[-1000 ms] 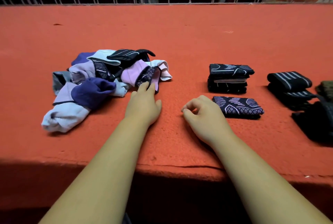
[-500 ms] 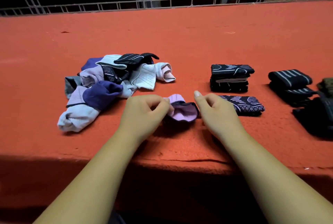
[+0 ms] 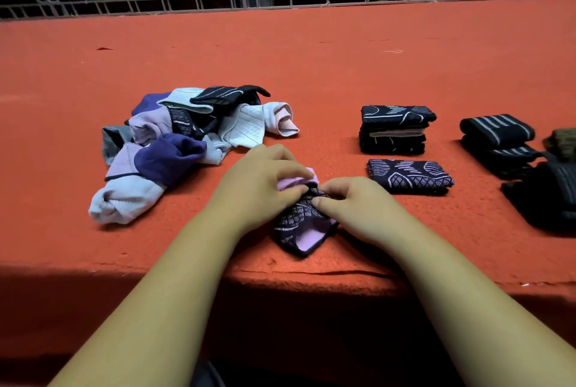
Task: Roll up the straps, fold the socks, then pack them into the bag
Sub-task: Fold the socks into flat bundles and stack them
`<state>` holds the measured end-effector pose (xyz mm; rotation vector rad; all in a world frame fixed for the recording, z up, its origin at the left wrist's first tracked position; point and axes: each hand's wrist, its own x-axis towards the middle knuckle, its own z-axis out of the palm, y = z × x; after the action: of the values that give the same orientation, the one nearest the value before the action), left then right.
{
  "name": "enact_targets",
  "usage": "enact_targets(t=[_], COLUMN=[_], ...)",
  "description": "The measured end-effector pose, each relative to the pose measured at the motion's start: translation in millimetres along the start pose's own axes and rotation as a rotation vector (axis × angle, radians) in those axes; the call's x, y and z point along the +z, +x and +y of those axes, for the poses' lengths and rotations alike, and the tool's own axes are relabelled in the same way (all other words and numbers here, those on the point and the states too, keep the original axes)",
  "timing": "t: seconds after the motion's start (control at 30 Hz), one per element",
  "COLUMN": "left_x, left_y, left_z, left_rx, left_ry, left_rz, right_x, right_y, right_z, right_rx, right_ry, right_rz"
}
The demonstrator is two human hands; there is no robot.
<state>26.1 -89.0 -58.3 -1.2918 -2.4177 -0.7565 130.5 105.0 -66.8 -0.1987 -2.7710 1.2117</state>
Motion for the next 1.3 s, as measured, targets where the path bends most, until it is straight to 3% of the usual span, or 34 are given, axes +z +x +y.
enact_targets(t=[0.1, 0.33, 0.43, 0.5, 0.63, 0.73, 0.87, 0.93, 1.0, 1.1, 1.3], left_x=[1.8, 3.9, -2.6, -5.5, -14.4, -16.0, -11.9, -9.6, -8.2, -1.2, -2.2], left_y=[9.2, 22.6, 23.1, 26.4, 27.8, 25.7, 26.6, 29.9, 33.8, 36.7, 32.6], left_z=[4.5, -13.7, -21.9, -28.1, -40.7, -34.3, 4.5, 17.4, 24.2, 25.0, 19.9], left_rx=[-0.081, -0.674, -0.801, -0.903, -1.036, -1.048, -0.817, -0.679, -0.608, -0.563, -0.483], left_ry=[0.023, -0.224, -0.352, -0.508, -1.018, -1.155, -1.085, -1.118, -1.188, -1.342, -1.342], left_rz=[0.041, 0.292, 0.336, 0.359, 0.644, 0.691, 0.442, 0.357, 0.292, 0.296, 0.310], right_x=[-2.2, -12.8, -17.9, -21.9, -35.6, -43.5, -47.3, -49.2, -49.0, -41.9, -29.6], right_y=[-1.6, -11.7, -16.3, -20.4, -31.8, -35.4, -40.5, -42.6, -40.8, -27.6, -19.4], right_z=[-0.7, -1.9, -2.3, -2.1, -3.7, -2.7, 1.0, -1.0, -6.1, -6.9, -12.2], right_rx=[-0.042, -0.049, -0.039, -0.036, 0.009, 0.055, 0.069, 0.078, 0.143, 0.133, 0.067], right_ry=[0.025, 0.049, 0.044, 0.037, 0.113, 0.165, 0.161, 0.293, 0.368, 0.196, 0.429], right_rz=[-0.005, 0.001, -0.005, -0.035, -0.096, -0.132, -0.243, -0.280, -0.196, 0.059, 0.017])
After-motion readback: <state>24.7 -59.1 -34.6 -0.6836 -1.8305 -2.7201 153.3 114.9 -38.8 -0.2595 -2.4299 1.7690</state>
